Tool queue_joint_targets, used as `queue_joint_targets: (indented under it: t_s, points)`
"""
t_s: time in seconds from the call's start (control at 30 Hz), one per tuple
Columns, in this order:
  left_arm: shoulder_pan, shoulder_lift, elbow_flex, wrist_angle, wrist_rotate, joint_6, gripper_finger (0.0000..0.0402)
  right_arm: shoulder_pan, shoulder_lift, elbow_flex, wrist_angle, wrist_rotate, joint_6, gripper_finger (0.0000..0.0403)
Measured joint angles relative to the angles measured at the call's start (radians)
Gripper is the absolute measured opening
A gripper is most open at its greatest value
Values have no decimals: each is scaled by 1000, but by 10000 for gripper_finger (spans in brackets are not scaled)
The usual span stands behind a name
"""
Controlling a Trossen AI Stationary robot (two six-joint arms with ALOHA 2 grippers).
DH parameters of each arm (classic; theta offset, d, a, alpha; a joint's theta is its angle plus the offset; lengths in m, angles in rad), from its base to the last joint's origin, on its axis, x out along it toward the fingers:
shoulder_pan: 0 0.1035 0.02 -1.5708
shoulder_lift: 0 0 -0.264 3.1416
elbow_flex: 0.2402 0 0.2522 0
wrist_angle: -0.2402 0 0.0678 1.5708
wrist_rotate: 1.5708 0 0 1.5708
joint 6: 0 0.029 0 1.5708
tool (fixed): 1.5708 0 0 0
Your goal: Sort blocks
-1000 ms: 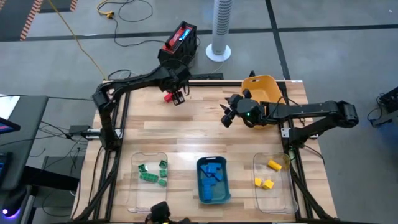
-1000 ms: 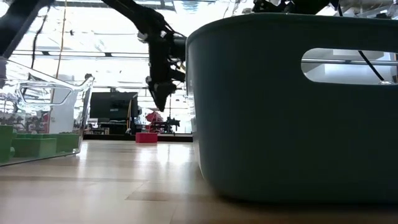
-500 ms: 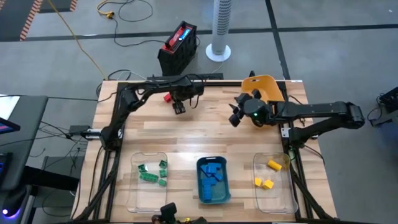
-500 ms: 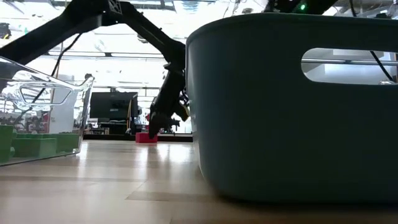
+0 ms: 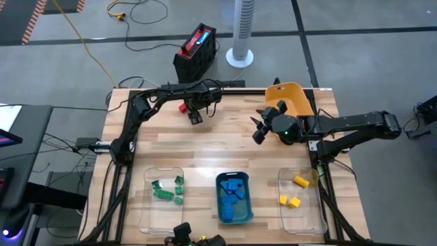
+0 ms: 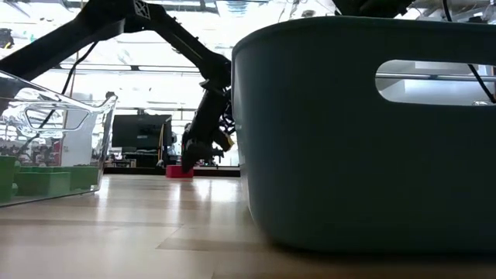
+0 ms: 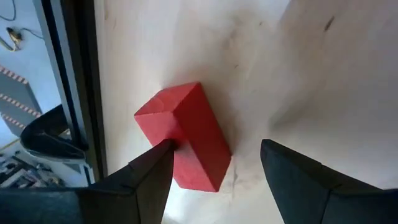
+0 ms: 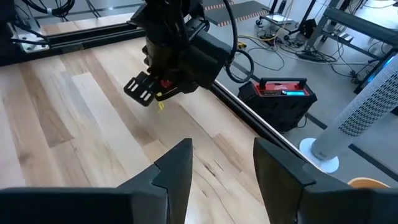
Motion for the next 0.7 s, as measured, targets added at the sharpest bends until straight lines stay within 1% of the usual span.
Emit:
queue_joint_targets:
  t_s: [0.1,0.3,0.5,0.7]
  points:
    - [-4,1,0,-12,5,16,234,0,0,0,0,0,0,175]
    - [-39,1,0,-25,50,42,234,-1,0,0,-3,0,0,168]
    - [-117,-7,-1,-37,86,56,234,-1,0,0,-3,0,-3,166]
    - [-212,-70,-4,-26,123,52,234,-1,0,0,-8,0,-3,166]
